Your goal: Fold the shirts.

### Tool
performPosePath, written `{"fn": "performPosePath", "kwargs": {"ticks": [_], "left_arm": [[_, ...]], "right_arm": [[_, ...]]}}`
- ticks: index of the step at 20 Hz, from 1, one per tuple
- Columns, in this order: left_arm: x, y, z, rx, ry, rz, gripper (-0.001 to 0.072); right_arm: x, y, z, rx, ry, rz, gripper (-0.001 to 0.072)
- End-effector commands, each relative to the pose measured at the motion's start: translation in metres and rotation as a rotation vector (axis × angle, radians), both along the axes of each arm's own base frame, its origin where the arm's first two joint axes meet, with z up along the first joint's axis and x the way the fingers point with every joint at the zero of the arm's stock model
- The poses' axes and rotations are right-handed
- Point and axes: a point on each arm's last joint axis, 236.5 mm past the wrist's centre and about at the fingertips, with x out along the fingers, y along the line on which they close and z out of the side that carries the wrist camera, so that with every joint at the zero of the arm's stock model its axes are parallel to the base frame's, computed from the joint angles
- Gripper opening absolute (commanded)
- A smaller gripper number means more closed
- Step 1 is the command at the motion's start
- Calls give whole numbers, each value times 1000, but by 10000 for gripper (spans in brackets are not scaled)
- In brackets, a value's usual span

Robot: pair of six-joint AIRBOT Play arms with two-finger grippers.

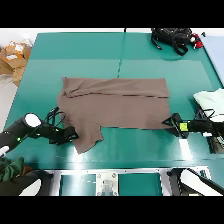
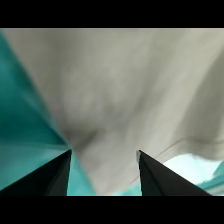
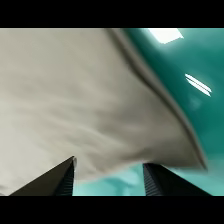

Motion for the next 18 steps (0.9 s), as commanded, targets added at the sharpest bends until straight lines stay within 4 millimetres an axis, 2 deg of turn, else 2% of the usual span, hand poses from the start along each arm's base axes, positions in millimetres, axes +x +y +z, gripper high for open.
{"fn": "performPosePath", "kwargs": {"ticks": [1, 2, 3, 4, 5, 6, 7, 13, 15, 18], "left_arm": [[31, -2, -3, -9, -106, 104, 488], [33, -7, -5, -35, -96, 121, 487], [30, -14, -6, -64, -81, 103, 347], [22, -20, -7, -89, -60, 55, 152], [13, -22, -7, -97, -42, 12, 115], [8, -22, -5, -95, -33, -26, 112], [4, -20, -2, -79, -24, -77, 26], [-10, 9, 35, 46, 75, -310, 26], [-10, 9, 54, 47, 55, -338, 26], [-5, 8, 93, 48, -50, -347, 26]], "right_arm": [[22, 5, -10, -10, -43, -50, 462], [26, 4, -7, -15, -57, -34, 410], [27, 4, -5, -14, -65, -15, 340], [26, 6, -2, -8, -69, 7, 250], [25, 9, 0, -2, -74, 34, 124], [24, 11, 2, 3, -79, 59, 26], [24, 13, 3, 6, -82, 74, 20], [0, 8, 6, -22, -7, 213, 20], [-8, 6, 12, -25, 20, 243, 20], [-19, -8, 24, -94, 61, 265, 19]]}}
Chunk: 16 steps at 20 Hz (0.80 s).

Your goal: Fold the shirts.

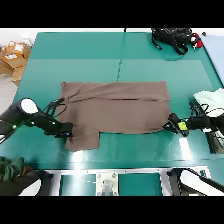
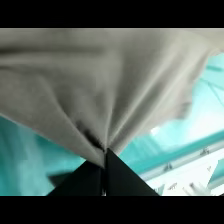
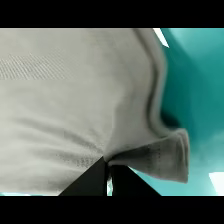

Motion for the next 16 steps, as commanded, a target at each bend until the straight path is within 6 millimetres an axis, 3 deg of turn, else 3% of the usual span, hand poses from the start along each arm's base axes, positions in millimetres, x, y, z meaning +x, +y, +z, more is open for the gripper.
{"fn": "performPosePath", "kwargs": {"ticks": [1, 3, 6, 11, 13, 16], "left_arm": [[-3, 5, 43, 11, -69, -27, 25], [10, 3, 61, 3, -140, -24, 25], [40, -3, 73, -21, -246, 7, 26], [114, -9, 82, -19, -337, 1, 26], [154, -10, 80, -5, -356, 2, 26], [214, -15, 69, -2, -389, 19, 25]], "right_arm": [[-19, -16, 14, -79, 68, 35, 19], [-11, -21, 29, -103, 28, 25, 20], [19, -11, 54, -83, -66, 32, 20], [106, -13, 99, -123, -264, 48, 20], [141, -16, 101, -109, -287, 45, 20], [187, -20, 85, -95, -284, 53, 20]]}}
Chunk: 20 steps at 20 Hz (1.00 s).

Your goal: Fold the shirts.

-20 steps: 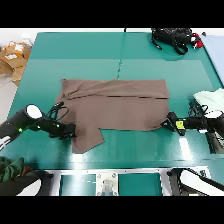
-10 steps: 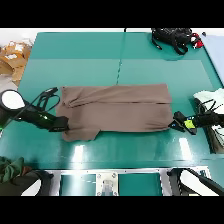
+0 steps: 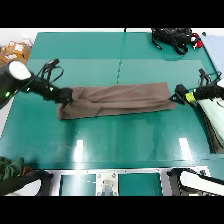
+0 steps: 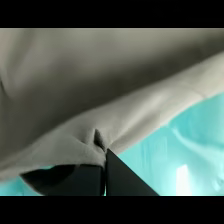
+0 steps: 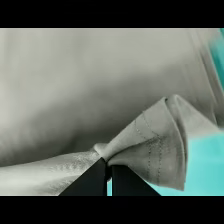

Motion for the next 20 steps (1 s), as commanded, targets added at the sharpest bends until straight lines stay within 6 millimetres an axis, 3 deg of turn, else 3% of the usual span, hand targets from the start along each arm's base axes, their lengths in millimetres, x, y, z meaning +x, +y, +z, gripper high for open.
{"fn": "performPosePath", "kwargs": {"ticks": [1, 4, 5, 6, 7, 8, 10, 11, 13, 16, 17, 18, 19, 20], "left_arm": [[70, -5, -15, 4, -44, 16, 26], [122, -9, -37, -5, -87, 44, 28], [143, -10, -41, -13, -135, 73, 146], [164, -5, -37, -15, -203, 111, 486], [184, 1, -27, -26, -278, 164, 675], [201, 10, -12, -33, -339, 213, 648], [211, 29, 10, -48, -359, 264, 651], [206, 39, 16, -52, -325, 272, 650], [190, 52, 18, -44, -243, 248, 650], [161, 53, 8, -37, -118, 198, 648], [154, 52, 5, -36, -89, 184, 506], [150, 48, 5, -43, -71, 172, 164], [147, 44, 4, -44, -65, 157, 30], [144, 40, 4, -51, -53, 148, 27]], "right_arm": [[60, -2, -14, 27, -25, -1, 20], [109, -1, -36, 85, -50, -35, 27], [127, -3, -43, 101, -73, -61, 118], [143, -8, -46, 109, -100, -90, 261], [158, -15, -44, 114, -131, -113, 355], [167, -25, -40, 106, -154, -123, 375], [168, -44, -23, 83, -192, -82, 375], [158, -52, -18, 77, -185, -24, 379], [130, -65, -21, 100, -120, 50, 517], [100, -80, -40, 116, -40, 120, 518], [95, -79, -47, 132, -18, 135, 518], [91, -77, -55, 140, -5, 153, 518], [90, -75, -63, 147, 6, 166, 518], [88, -68, -71, 159, 21, 182, 518]]}}
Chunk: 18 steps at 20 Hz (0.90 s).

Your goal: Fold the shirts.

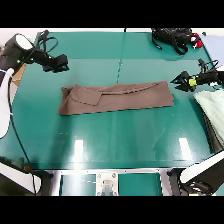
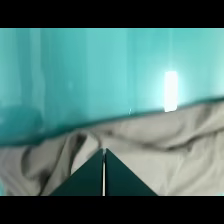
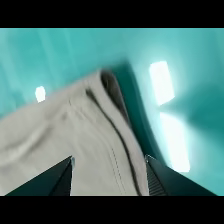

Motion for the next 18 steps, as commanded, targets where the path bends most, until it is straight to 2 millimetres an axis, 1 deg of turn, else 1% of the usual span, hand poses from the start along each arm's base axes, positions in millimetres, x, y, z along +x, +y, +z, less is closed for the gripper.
{"fn": "performPosePath", "kwargs": {"ticks": [1, 4, 5, 6, 7, 8, 9, 11, 13, 14, 16, 18], "left_arm": [[-20, -10, -1, -29, 76, -49, 27], [-27, -28, 0, -41, 90, -89, 26], [-29, -38, 0, -40, 88, -106, 27], [-30, -48, 0, -40, 83, -123, 26], [-30, -59, -1, -39, 74, -138, 27], [-29, -71, -2, -39, 60, -154, 27], [-29, -84, -3, -40, 46, -169, 26], [-30, -115, -12, -42, 35, -209, 26], [-39, -154, -31, -44, 47, -269, 26], [-44, -177, -42, -53, 51, -296, 26], [-54, -230, -63, -87, 38, -340, 26], [-68, -283, -81, -141, 27, -368, 26]], "right_arm": [[-17, 11, -27, 41, 66, 85, 518], [-26, 37, -55, 79, 129, 160, 510], [-30, 45, -60, 90, 146, 187, 487], [-31, 51, -65, 95, 157, 200, 394], [-30, 54, -66, 94, 154, 211, 248], [-29, 56, -63, 91, 143, 221, 79], [-26, 55, -58, 89, 134, 226, 20], [-24, 54, -39, 86, 113, 251, 19], [-25, 54, -9, 78, 84, 284, 19], [-26, 55, 9, 67, 60, 296, 19], [-35, 57, 49, 48, 23, 322, 19], [-48, 62, 95, 21, -22, 341, 19]]}}
